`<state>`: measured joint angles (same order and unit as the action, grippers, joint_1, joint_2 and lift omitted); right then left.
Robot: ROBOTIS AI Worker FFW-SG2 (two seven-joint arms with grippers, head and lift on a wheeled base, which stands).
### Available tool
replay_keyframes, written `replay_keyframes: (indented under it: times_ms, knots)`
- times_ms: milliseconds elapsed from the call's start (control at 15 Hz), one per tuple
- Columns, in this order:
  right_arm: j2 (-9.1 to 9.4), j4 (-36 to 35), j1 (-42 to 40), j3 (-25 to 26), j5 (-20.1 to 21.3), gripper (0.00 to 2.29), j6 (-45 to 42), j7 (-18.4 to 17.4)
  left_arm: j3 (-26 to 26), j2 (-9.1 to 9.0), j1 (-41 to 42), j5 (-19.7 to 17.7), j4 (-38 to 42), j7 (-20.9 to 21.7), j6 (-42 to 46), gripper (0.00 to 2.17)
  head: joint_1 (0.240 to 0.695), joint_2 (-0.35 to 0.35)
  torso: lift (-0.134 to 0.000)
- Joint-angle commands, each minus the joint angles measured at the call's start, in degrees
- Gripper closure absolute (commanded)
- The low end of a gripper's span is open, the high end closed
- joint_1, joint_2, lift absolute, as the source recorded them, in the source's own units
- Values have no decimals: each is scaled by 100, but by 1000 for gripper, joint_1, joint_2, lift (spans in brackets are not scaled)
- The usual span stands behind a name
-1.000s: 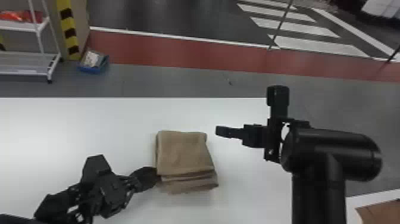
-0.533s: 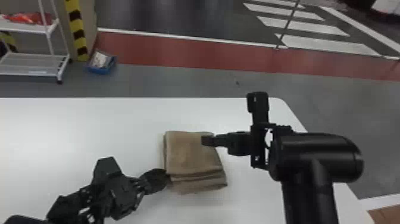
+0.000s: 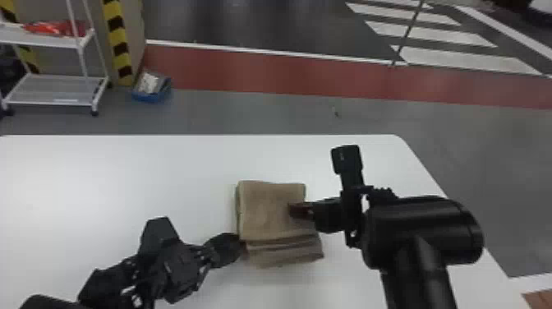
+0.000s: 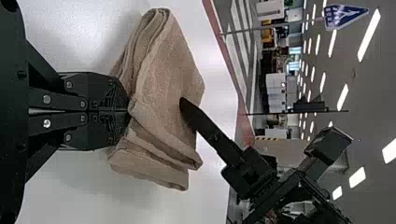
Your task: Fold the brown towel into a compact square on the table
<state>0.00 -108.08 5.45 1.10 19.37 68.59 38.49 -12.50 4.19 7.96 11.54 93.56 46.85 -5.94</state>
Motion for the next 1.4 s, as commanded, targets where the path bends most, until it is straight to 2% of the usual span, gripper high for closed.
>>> replay_keyframes:
  times_ms: [0,133,200,333,533,667,800,933,1000,1067,1133,1200,1333]
  knots:
    - [5,-135,-26,92,-92,2223,-8,10,37,3,21,-3,40,0,0,2142,695,-227,-124]
    - [5,-846,-220,127,-267,2223,449,115,55,20,74,-3,84,0,0,2142,695,-228,-124]
    - [5,-1136,-299,101,-241,2223,1047,229,72,29,91,-3,110,0,0,2142,695,-226,-124]
    - [5,-1497,-633,13,-162,2223,1504,387,99,38,118,-11,119,0,0,2142,695,-220,-124]
    - [5,-1453,-931,-31,84,2223,1487,405,125,38,118,-11,119,0,0,2142,695,-215,-124]
    - [5,-1347,-949,39,-4,2223,1170,440,116,38,109,-11,119,0,0,2142,695,-221,-124]
    - [5,-1848,-949,479,-531,2223,1170,484,178,38,144,-55,215,0,0,2142,695,-227,-124]
    - [5,-2358,-967,1041,-1243,2216,1170,616,521,3,188,-249,453,0,-123,2142,695,-228,-124]
    - [5,-2508,-1090,1278,-1674,2078,977,607,740,-6,206,-407,576,-9,-281,2142,695,-225,-124]
    - [5,-2516,-1239,1445,-1990,1690,537,598,934,-15,206,-547,655,-53,-316,2138,695,-207,-124]
    - [5,-2516,-1485,1560,-2139,724,-324,546,1215,-15,250,-802,664,-158,-333,2000,695,-191,-124]
    - [5,-2508,-1766,1595,-2210,70,-1238,414,1487,-24,320,-1136,681,-343,-316,1676,695,-176,-124]
    - [5,-2235,-2505,1542,-2456,-1,-3805,-149,2050,-41,724,-1857,971,-835,-210,6,695,-141,-124]
